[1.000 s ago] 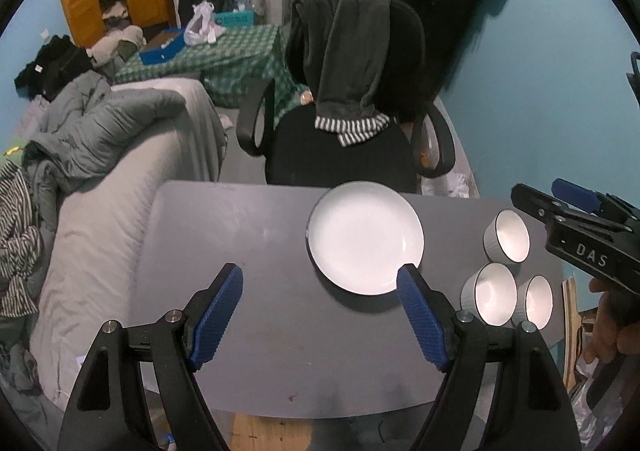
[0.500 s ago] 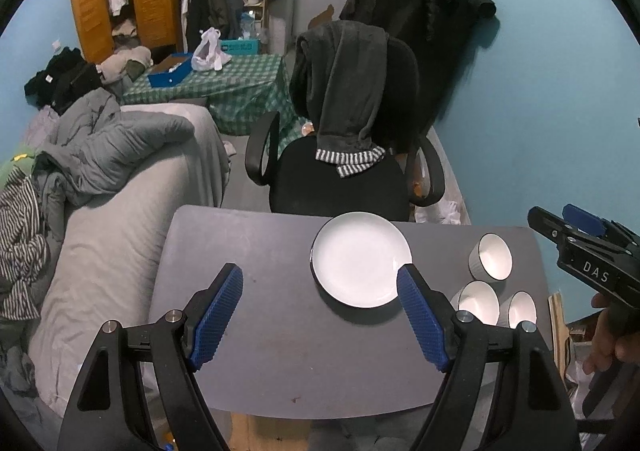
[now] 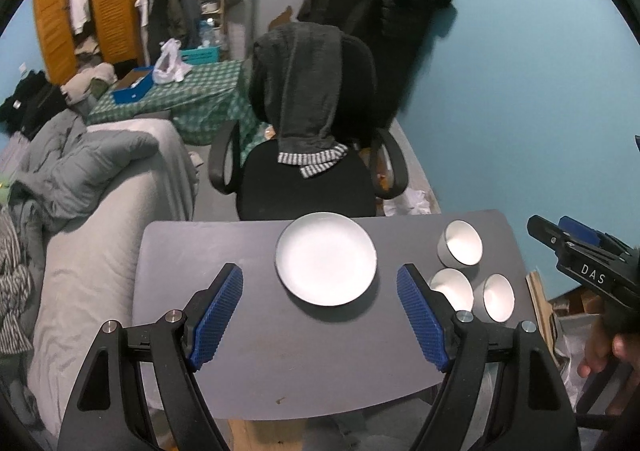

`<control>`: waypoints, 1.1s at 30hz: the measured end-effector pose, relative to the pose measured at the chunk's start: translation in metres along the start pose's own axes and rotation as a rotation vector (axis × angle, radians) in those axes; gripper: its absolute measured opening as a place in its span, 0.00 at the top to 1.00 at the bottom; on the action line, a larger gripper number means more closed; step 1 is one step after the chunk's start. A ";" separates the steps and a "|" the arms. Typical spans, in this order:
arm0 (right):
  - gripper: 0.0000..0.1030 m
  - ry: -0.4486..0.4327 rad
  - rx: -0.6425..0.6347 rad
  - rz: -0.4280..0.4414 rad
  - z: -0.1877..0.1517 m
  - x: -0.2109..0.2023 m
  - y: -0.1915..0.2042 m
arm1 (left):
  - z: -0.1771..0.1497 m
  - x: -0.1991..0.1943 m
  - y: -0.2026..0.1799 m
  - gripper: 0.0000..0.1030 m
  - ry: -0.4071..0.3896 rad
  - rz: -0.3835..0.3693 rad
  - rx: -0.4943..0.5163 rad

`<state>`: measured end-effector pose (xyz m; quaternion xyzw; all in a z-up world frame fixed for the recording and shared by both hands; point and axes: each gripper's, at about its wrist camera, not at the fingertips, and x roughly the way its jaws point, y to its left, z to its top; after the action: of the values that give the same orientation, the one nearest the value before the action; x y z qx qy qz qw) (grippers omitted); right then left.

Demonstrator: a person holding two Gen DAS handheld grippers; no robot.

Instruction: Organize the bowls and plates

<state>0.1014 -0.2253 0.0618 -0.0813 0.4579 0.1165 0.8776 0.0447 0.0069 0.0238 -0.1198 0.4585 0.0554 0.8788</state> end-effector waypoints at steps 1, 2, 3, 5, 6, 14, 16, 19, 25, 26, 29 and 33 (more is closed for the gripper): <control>0.31 -0.003 0.012 -0.003 -0.001 -0.002 -0.003 | 0.000 0.001 -0.003 0.22 0.004 -0.006 0.010; 0.31 -0.004 0.024 -0.007 -0.003 -0.003 -0.007 | 0.001 0.002 -0.008 0.22 0.008 -0.016 0.025; 0.31 -0.005 0.032 -0.009 -0.004 -0.004 -0.009 | 0.002 0.003 -0.011 0.22 0.008 -0.022 0.033; 0.31 -0.007 0.056 -0.016 -0.008 -0.008 -0.016 | 0.003 0.003 -0.018 0.22 0.009 -0.035 0.051; 0.31 -0.008 0.065 -0.021 -0.009 -0.010 -0.019 | 0.004 0.004 -0.022 0.22 0.009 -0.045 0.059; 0.31 -0.008 0.132 -0.074 -0.016 -0.018 -0.044 | 0.007 0.006 -0.050 0.22 0.022 -0.103 0.124; 0.31 -0.008 0.147 -0.081 -0.018 -0.019 -0.050 | 0.008 0.007 -0.057 0.22 0.028 -0.116 0.137; 0.31 -0.012 0.172 -0.097 -0.019 -0.022 -0.058 | 0.010 0.009 -0.067 0.22 0.036 -0.136 0.165; 0.31 -0.012 0.212 -0.125 -0.024 -0.026 -0.071 | 0.013 0.014 -0.087 0.22 0.048 -0.178 0.222; 0.31 -0.010 0.218 -0.131 -0.025 -0.027 -0.074 | 0.013 0.015 -0.091 0.22 0.049 -0.183 0.231; 0.31 -0.003 0.237 -0.146 -0.028 -0.026 -0.081 | 0.014 0.020 -0.100 0.22 0.061 -0.198 0.259; 0.32 -0.002 0.257 -0.172 -0.032 -0.028 -0.091 | 0.014 0.025 -0.111 0.22 0.074 -0.215 0.292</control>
<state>0.0867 -0.3244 0.0697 -0.0071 0.4597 -0.0185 0.8879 0.0929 -0.0965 0.0288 -0.0411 0.4782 -0.1106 0.8703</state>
